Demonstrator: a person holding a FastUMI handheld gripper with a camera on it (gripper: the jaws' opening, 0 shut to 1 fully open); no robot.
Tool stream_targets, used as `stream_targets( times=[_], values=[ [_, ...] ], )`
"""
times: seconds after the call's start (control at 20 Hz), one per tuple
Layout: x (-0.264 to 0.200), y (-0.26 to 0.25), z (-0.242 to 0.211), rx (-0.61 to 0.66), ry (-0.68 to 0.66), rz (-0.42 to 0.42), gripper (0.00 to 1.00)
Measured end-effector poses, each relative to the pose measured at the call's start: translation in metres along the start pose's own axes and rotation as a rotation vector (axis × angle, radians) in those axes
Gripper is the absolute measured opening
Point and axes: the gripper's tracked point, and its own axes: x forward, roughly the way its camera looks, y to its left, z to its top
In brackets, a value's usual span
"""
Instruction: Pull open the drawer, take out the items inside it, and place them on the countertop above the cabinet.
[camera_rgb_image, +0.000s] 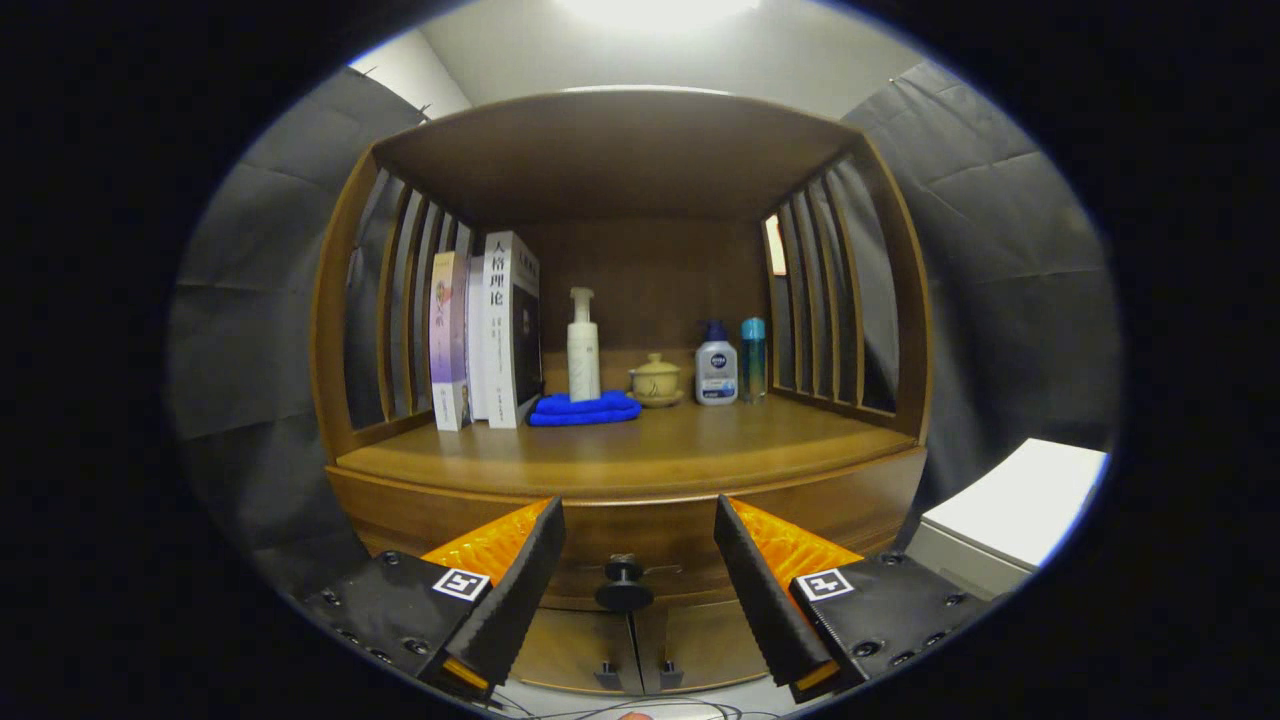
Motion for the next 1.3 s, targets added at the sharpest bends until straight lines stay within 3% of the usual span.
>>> stream_targets(
  times=[0.65, 0.85, 1.0, 1.05, 1.15, 1.3],
  values=[
    [0.046, 0.020, -0.055, -0.043, 0.070, 0.044, 0.95],
    [0.044, 0.015, -0.053, -0.063, 0.063, 0.022, 0.63],
    [0.045, 0.013, -0.046, -0.015, 0.055, 0.063, 0.39],
    [0.041, 0.022, -0.039, 0.003, 0.024, 0.124, 0.31],
    [0.041, 0.024, -0.046, -0.037, 0.042, 0.132, 0.06],
    [0.042, 0.023, -0.045, -0.086, 0.047, 0.097, 0.05]
  ],
)
